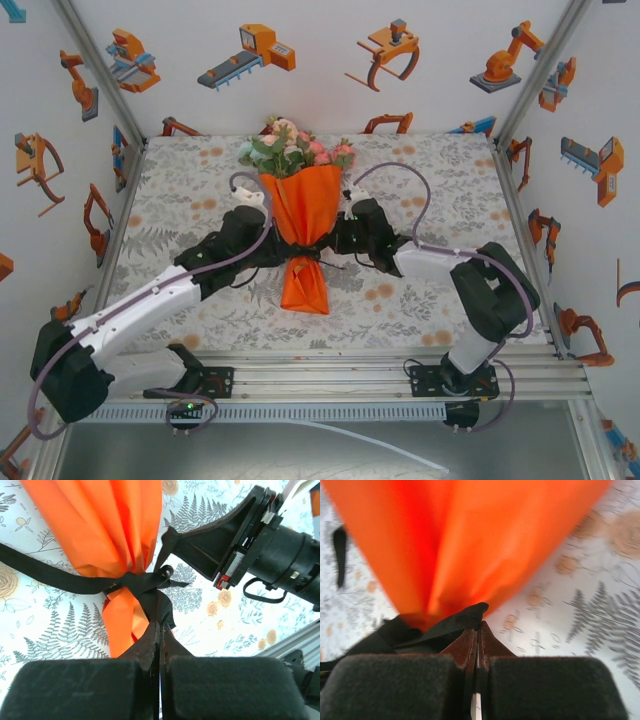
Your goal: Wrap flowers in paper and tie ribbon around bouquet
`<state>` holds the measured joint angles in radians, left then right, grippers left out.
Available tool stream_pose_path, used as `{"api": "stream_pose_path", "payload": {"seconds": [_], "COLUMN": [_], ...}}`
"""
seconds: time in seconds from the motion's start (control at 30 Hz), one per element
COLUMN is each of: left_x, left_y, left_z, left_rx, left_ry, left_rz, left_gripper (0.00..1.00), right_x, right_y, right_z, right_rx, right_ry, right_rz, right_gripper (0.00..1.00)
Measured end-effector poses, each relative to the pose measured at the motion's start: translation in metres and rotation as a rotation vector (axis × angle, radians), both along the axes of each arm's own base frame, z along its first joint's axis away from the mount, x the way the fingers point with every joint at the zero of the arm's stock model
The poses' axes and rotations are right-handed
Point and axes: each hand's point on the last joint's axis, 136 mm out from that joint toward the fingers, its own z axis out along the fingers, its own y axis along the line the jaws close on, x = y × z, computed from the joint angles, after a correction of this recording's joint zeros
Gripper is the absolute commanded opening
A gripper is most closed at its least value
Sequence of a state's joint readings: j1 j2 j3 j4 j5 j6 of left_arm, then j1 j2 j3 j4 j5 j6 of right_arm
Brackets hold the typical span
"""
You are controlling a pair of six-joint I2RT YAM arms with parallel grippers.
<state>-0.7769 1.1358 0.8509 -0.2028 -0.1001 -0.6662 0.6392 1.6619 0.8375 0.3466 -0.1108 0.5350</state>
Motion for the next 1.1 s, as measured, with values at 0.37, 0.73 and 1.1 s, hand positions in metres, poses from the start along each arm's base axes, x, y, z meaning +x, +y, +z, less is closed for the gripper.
{"api": "stream_pose_path", "payload": {"seconds": [0.37, 0.73, 1.1], "left_x": [0.0, -0.006, -0.001], "left_y": [0.068, 0.121, 0.14], "left_z": [-0.047, -0.099, -0.114], "left_rx": [0.062, 0.014, -0.09], "left_ry": [0.12, 0.252, 0.299], "left_rz": [0.212, 0.379, 0.43], "left_gripper": [0.0, 0.0, 0.0], "right_x": [-0.015, -0.028, -0.032], "right_y": [-0.056, -0.092, -0.133], "right_z": [-0.019, -0.03, -0.032], "right_rx": [-0.12, -0.173, -0.13], "right_ry": [0.052, 0.106, 0.167], "right_rz": [-0.143, -0.252, -0.426], "right_gripper": [0.0, 0.0, 0.0]}}
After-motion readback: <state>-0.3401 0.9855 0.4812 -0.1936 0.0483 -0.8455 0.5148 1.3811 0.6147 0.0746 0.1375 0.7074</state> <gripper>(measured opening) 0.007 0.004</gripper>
